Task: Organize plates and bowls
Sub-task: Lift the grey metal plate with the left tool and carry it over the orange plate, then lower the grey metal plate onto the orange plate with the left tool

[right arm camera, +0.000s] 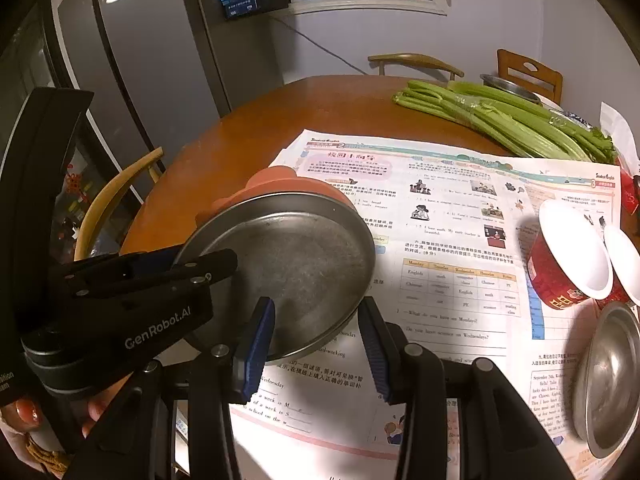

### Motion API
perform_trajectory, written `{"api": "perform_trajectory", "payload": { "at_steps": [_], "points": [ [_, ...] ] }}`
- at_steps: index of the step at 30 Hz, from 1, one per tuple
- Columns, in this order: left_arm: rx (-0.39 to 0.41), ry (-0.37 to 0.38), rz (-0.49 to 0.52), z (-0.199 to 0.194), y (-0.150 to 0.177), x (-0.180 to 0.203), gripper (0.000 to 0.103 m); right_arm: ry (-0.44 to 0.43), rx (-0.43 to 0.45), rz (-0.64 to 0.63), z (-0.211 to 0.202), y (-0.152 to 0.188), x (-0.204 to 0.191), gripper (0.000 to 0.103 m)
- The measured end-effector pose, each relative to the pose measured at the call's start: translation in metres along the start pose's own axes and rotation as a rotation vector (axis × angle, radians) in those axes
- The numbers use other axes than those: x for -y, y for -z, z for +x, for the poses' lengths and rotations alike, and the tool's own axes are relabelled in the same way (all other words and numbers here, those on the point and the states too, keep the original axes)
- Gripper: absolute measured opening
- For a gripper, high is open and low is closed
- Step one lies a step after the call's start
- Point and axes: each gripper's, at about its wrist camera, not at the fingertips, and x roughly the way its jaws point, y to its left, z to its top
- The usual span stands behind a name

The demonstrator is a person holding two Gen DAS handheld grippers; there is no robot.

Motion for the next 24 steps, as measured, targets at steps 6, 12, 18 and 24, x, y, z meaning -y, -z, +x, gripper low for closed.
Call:
{"api": "perform_trajectory", "payload": {
  "at_steps": [6,12,18,24],
  "points": [
    [0.013,-0.004,-0.009,0.0,0.0,-0.002,0.036,0.002,0.0,-0.006,0.003,-0.001,0.0,0.044],
    [0.025,-0.01,-0.009,-0.002,-0.001,-0.003,0.036,0.005,0.003,-0.005,0.004,-0.001,0.001,0.044],
    [0.059,-0.008,-0.021,-0.015,-0.003,-0.005,0.039,0.012,0.017,-0.002,0.001,-0.002,0.003,0.044],
    [0.11,-0.018,-0.06,-0.036,-0.004,-0.019,0.041,0.02,0.044,0.021,-0.006,-0.005,0.012,0.044]
  ]
}}
